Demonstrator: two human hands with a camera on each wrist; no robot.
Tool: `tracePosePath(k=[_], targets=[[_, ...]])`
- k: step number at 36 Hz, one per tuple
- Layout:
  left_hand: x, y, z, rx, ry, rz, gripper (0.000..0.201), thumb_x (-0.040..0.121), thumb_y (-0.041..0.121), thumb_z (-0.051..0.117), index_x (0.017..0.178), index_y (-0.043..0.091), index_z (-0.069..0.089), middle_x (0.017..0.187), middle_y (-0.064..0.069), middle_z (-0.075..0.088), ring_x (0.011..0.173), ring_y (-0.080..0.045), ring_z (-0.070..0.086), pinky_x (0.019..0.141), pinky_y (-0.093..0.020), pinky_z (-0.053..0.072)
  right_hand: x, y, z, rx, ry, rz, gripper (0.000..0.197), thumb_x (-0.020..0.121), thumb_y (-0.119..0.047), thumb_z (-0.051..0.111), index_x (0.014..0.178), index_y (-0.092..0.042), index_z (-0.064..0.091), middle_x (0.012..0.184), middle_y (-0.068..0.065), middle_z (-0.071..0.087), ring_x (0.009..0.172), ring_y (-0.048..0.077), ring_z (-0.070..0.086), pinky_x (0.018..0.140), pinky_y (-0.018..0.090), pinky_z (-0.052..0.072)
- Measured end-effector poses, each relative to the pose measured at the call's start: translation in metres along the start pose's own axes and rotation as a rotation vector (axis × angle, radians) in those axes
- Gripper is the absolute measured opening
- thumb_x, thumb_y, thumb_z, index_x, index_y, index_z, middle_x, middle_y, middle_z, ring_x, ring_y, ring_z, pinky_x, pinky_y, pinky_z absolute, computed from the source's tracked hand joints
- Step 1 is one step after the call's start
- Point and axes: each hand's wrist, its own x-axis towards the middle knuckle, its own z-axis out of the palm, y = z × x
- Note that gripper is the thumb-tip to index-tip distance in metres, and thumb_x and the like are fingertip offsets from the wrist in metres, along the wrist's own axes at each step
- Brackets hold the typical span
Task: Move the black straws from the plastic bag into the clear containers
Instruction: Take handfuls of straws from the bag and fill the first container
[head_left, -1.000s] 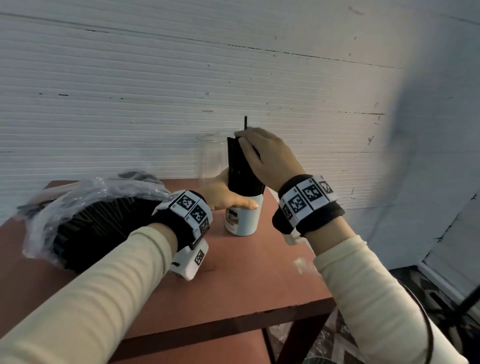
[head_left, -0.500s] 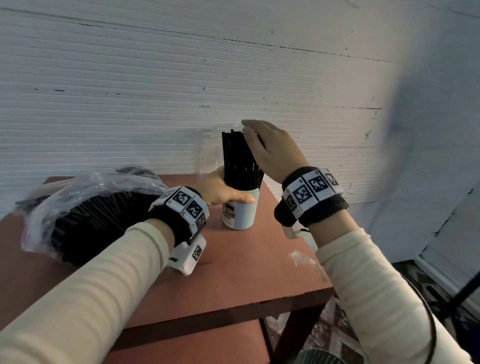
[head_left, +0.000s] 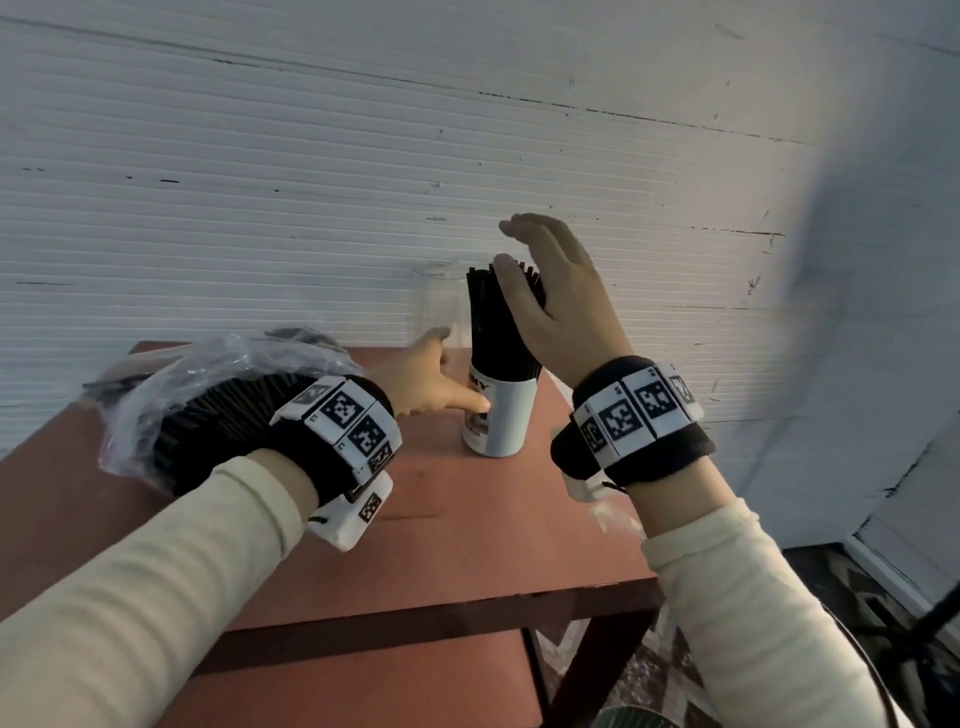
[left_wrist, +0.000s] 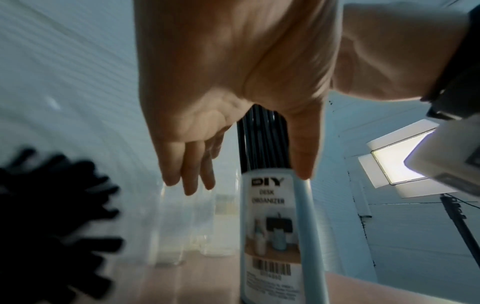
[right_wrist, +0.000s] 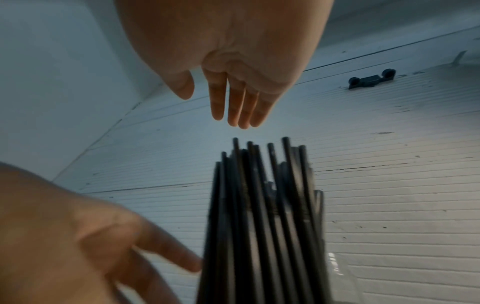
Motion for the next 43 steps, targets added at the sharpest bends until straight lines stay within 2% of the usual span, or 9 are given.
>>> tracePosePath(k=[5,9,14,16,20,25,29,35,43], targets=[[-0.038,-0.010,-0.045,0.027,0.310,0.151,0.024,0.086,0.022,0.067,0.109,0.028,0.065,0.109,0.011,0.067,0.093,-0.007,0.063,0.090,-0.028,0.049,-0.005,-0.031,0.020,0.095,0.037,-0.033,0.029,0.094,-0.024,0.049,0.118,-0.011,0.056,0.096,-0.003,0.056,0.084,0.010,0.052,0.077,0.024,0.044],[-0.066,-0.026,-0.088,0.036,0.512,0.161,0.015,0.086,0.017,0.063,0.095,0.027,0.070,0.097,0.014,0.069,0.083,-0.010,0.065,0.078,-0.027,0.048,-0.011,-0.055,0.046,0.147,-0.157,0.024,0.025,0.092,-0.023,0.053,0.116,-0.015,0.055,0.087,-0.005,0.056,0.072,0.005,0.049,0.067,0.021,0.042],[-0.091,-0.074,-0.135,0.119,0.585,0.104,0.017,0.083,0.021,0.069,0.091,0.036,0.068,0.105,0.009,0.066,0.098,-0.017,0.060,0.083,-0.035,0.047,-0.011,-0.088,0.084,0.194,-0.479,0.089,0.023,0.094,-0.023,0.053,0.110,-0.011,0.063,0.095,-0.001,0.061,0.082,0.012,0.053,0.071,0.021,0.039],[-0.097,-0.091,-0.148,0.148,0.464,0.054,0.020,0.082,0.022,0.074,0.092,0.038,0.067,0.117,0.004,0.063,0.113,-0.017,0.054,0.093,-0.035,0.042,-0.011,-0.101,0.098,0.215,-0.569,0.098,0.023,0.095,-0.025,0.053,0.109,-0.010,0.065,0.097,-0.001,0.064,0.087,0.013,0.056,0.069,0.018,0.039],[-0.107,-0.113,-0.157,0.159,0.208,0.032,0.032,0.085,0.011,0.072,0.102,0.038,0.067,0.131,0.005,0.059,0.129,-0.013,0.048,0.112,-0.037,0.034,-0.005,-0.122,0.131,0.117,-0.747,0.057,0.025,0.097,-0.032,0.046,0.092,-0.015,0.064,0.094,0.004,0.066,0.087,0.022,0.059,0.079,0.032,0.047],[-0.109,-0.126,-0.154,0.186,0.211,0.005,0.039,0.089,-0.006,0.056,0.107,0.028,0.065,0.079,0.002,0.053,0.069,0.004,0.050,0.062,-0.005,0.034,-0.001,-0.141,0.167,-0.053,-0.954,0.010,0.033,0.101,-0.028,0.040,0.102,-0.005,0.064,0.098,0.011,0.065,0.090,0.026,0.058,0.077,0.029,0.040],[-0.106,-0.132,-0.155,0.142,0.346,0.040,0.047,0.085,-0.004,0.062,0.102,0.039,0.068,0.126,0.007,0.063,0.115,-0.009,0.055,0.090,-0.023,0.043,0.000,-0.148,0.182,-0.138,-0.994,0.036,0.038,0.102,-0.031,0.041,0.130,-0.009,0.054,0.131,0.012,0.058,0.121,0.029,0.052,0.096,0.032,0.038],[-0.105,-0.128,-0.156,0.103,0.402,0.104,0.035,0.085,0.007,0.067,0.105,0.035,0.070,0.121,0.006,0.067,0.115,-0.014,0.059,0.101,-0.037,0.047,0.008,-0.152,0.177,-0.145,-0.984,-0.030,0.050,0.101,-0.027,0.043,0.149,-0.019,0.032,0.151,0.007,0.038,0.138,0.023,0.035,0.110,0.030,0.024],[-0.105,-0.132,-0.159,0.111,0.366,0.074,0.051,0.080,-0.004,0.062,0.108,0.038,0.068,0.126,0.009,0.063,0.114,-0.015,0.058,0.098,-0.036,0.049,0.006,-0.146,0.178,-0.122,-1.094,-0.015,0.044,0.096,-0.020,0.048,0.139,-0.027,0.049,0.145,0.000,0.047,0.133,0.021,0.043,0.108,0.030,0.030]])
